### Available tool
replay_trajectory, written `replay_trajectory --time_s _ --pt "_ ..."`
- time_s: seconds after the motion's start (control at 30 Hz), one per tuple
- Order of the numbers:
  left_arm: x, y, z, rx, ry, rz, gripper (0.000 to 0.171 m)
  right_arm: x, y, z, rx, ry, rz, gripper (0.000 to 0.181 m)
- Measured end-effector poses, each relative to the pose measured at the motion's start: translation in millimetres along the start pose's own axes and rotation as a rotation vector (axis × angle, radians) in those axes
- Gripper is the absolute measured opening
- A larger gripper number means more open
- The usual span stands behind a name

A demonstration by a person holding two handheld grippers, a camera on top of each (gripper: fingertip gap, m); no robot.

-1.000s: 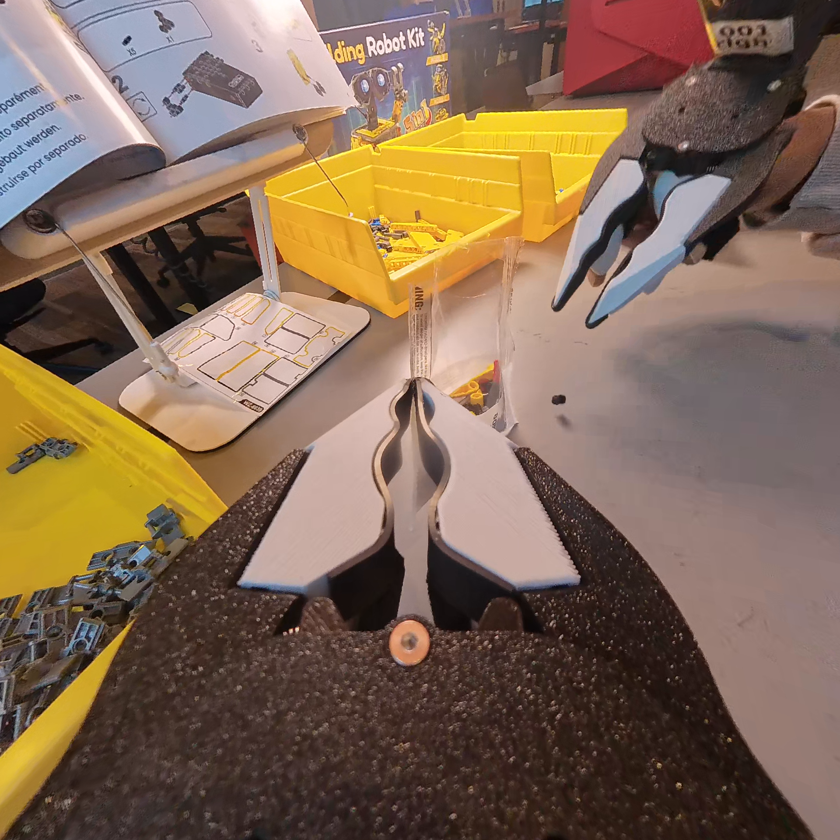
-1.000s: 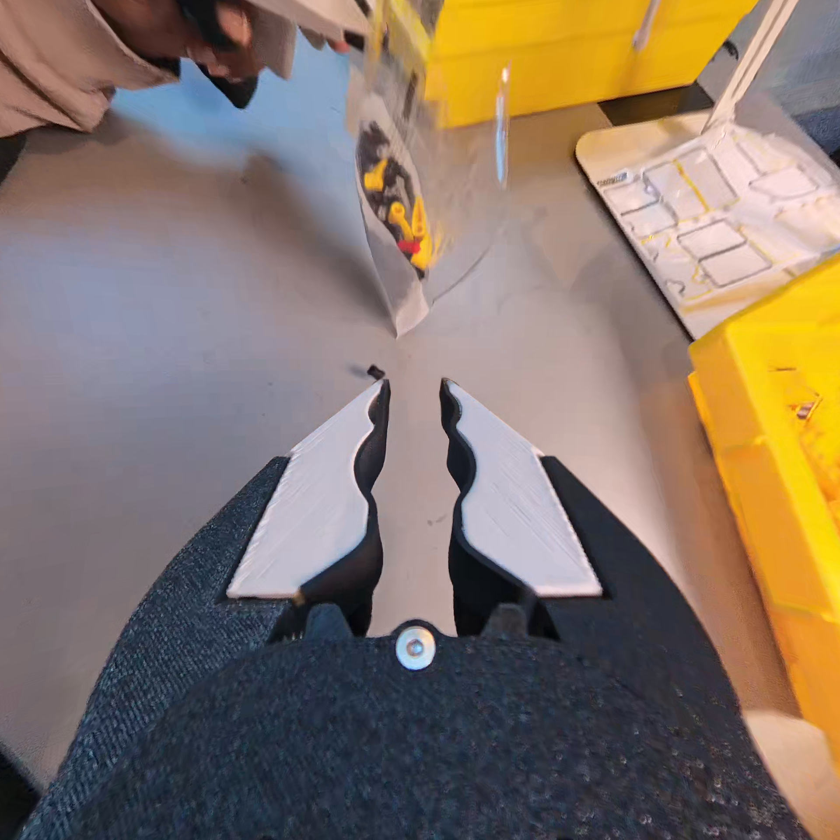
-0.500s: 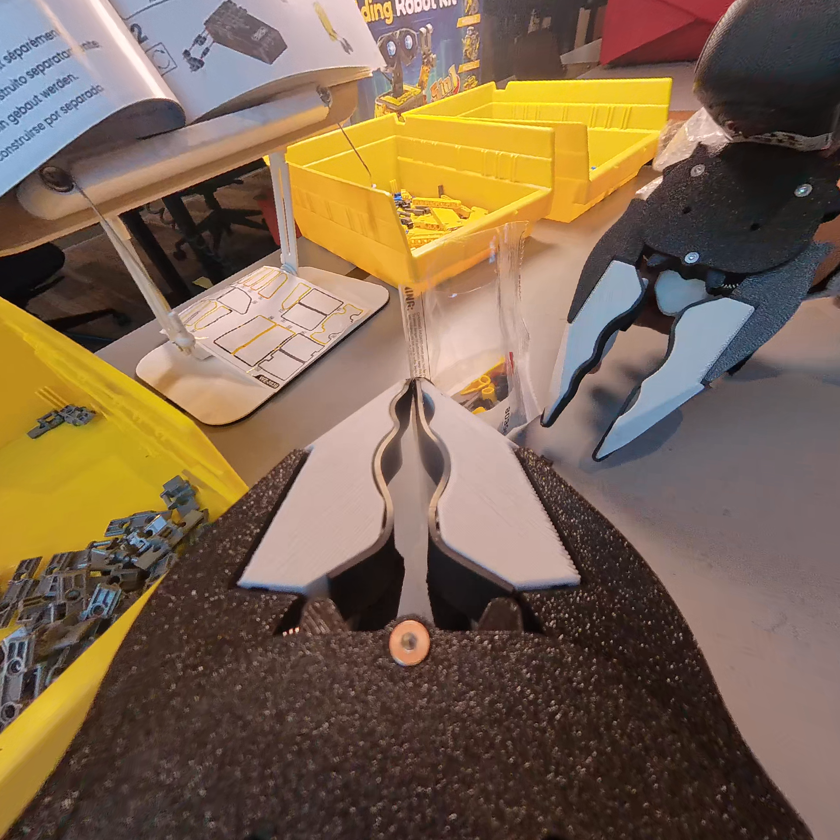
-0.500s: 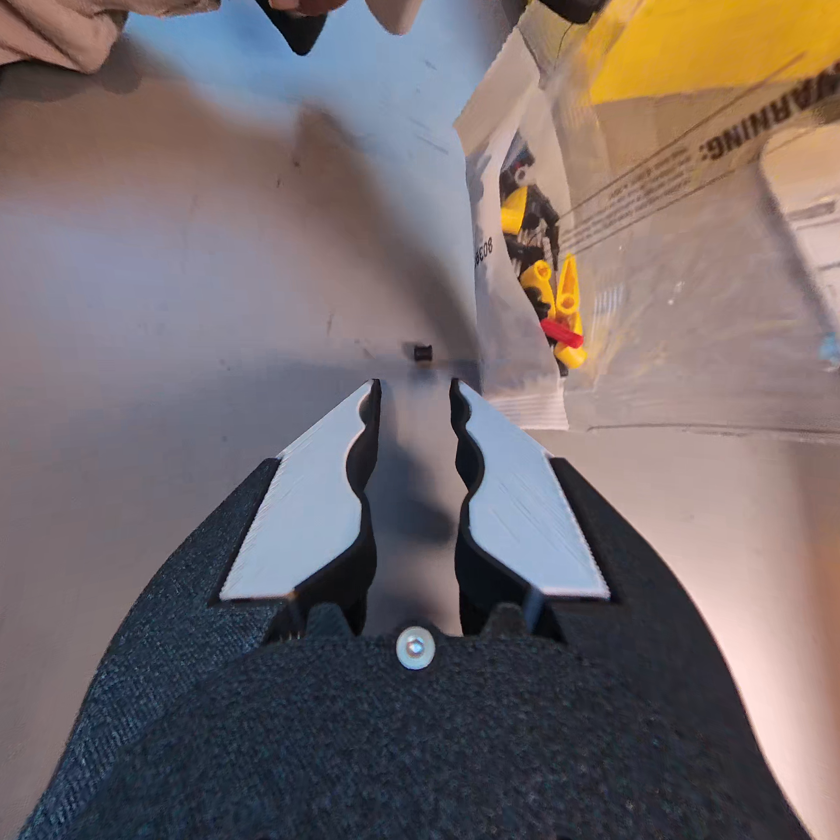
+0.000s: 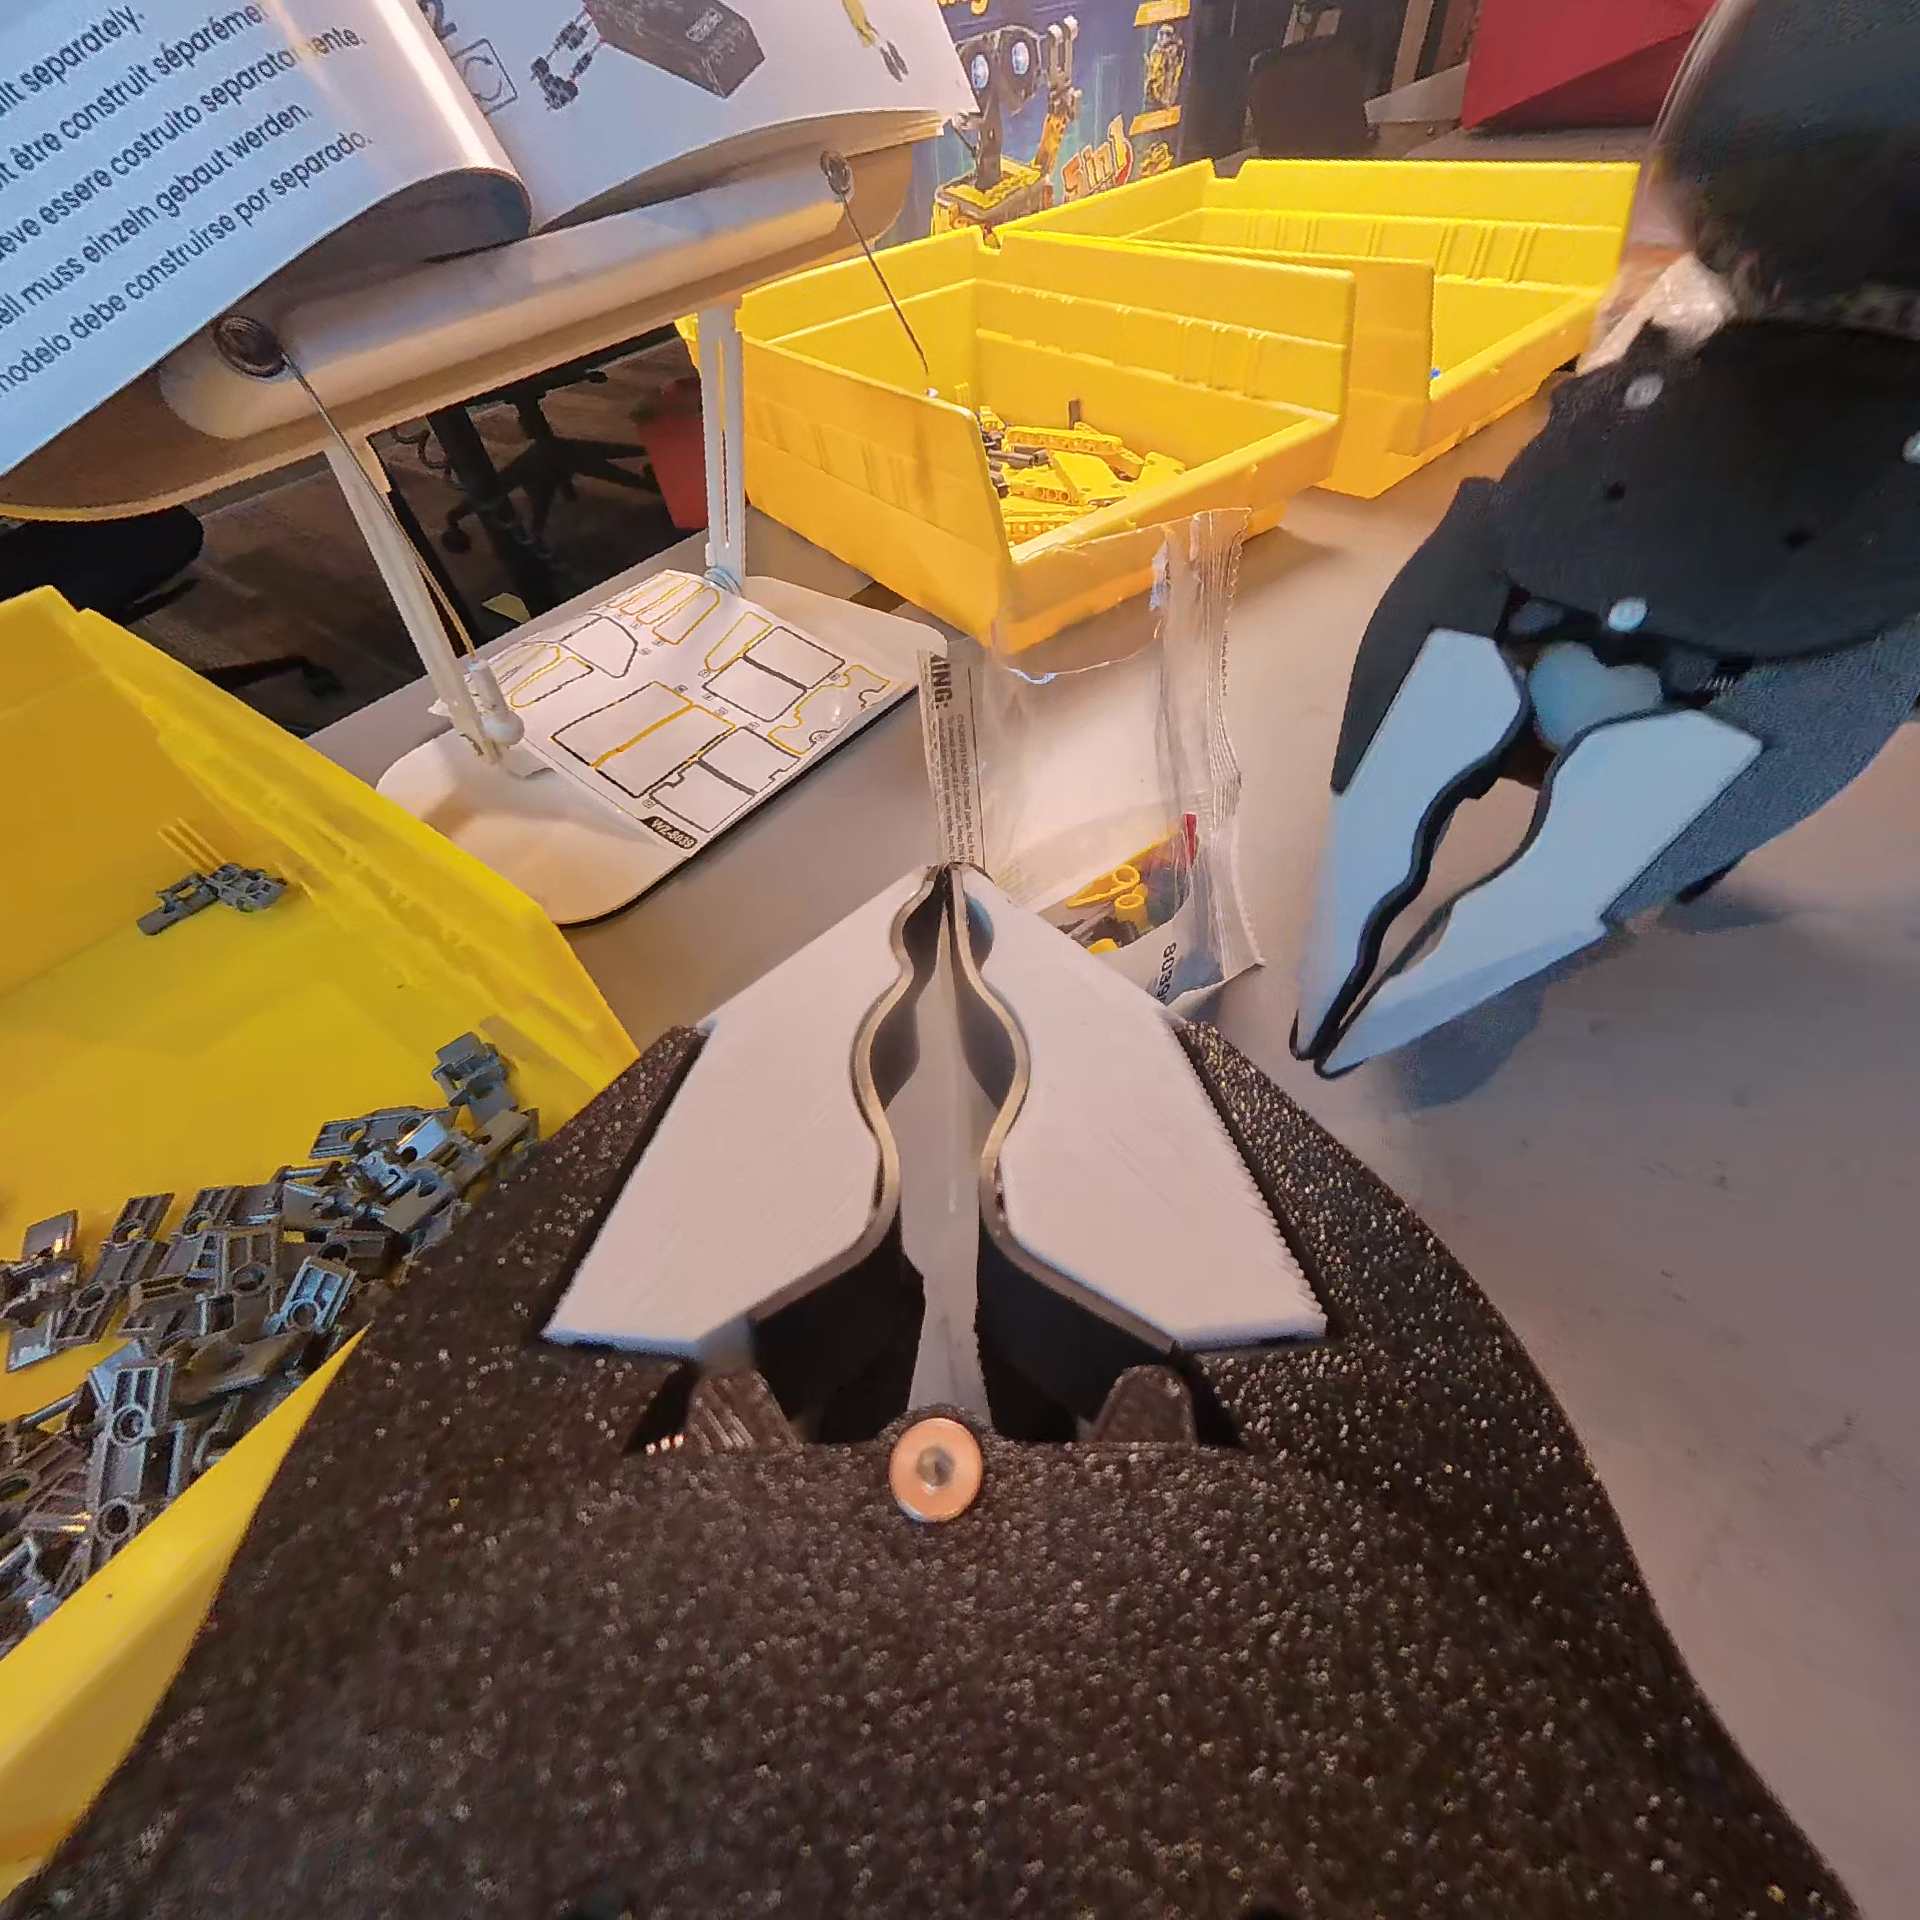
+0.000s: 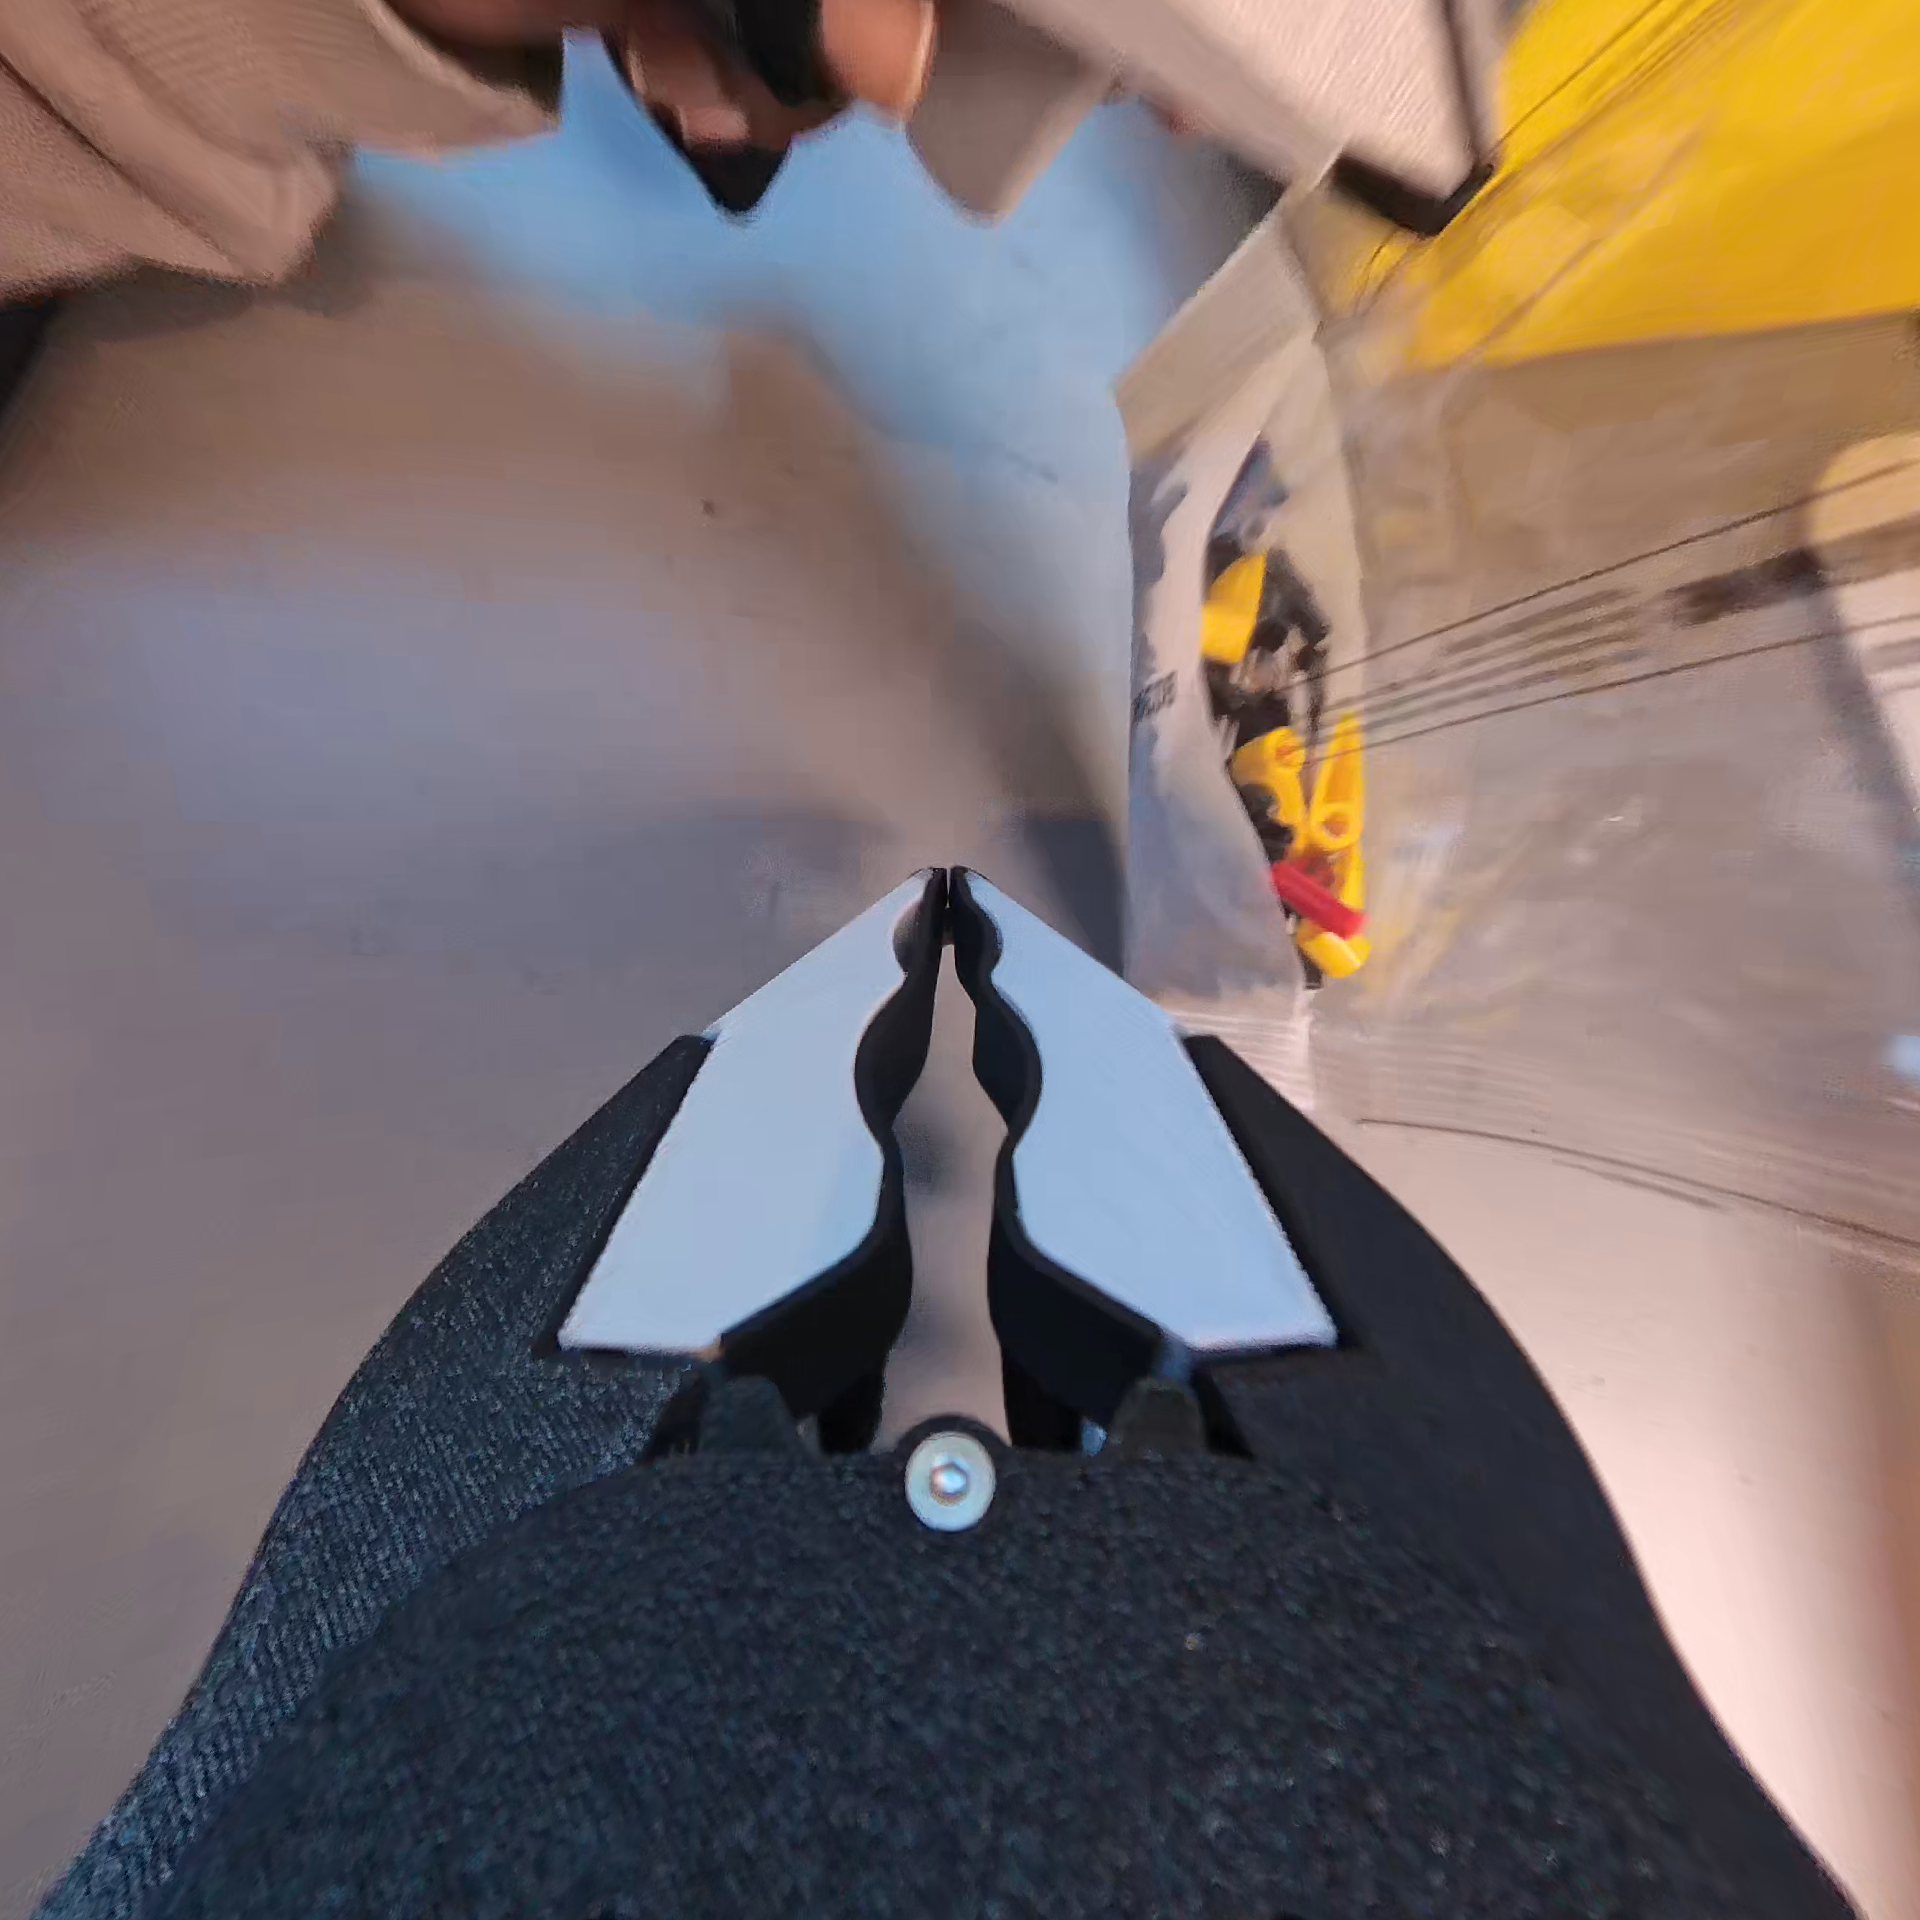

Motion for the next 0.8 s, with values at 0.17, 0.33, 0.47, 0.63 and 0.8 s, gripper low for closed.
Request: replay_trajectory --time_s 0.17,0.33,0.47,0.63,0.8 --pt "-2 -2 1 0.002 -0.002 0.016 0.0 55 -11 -35 -0.015 -0.24 0.088 0.0" --pt "-3 -9 0 -0.017 -0.018 0.065 0.0 80 -19 -57 0.007 -0.371 0.182 0.0" --pt "-3 -13 -2 -0.031 -0.03 0.087 0.0 78 -36 -59 -0.044 -0.38 0.243 0.0" --pt "-3 -12 -2 -0.028 -0.036 0.09 0.0 79 -43 -53 -0.105 -0.422 0.266 0.01" --pt "-2 -11 -2 -0.029 -0.037 0.082 0.0 105 -44 -49 -0.118 -0.542 0.288 0.018"
Point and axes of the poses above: each gripper's, where its closed fingertips meet, x back along the fingers, z out of its underside, y = z × x across the jaws, the point moved 9 cm from there along x, back along the fingers, and after that the axes turned 3 degrees about -y, right-handed, at the moved point
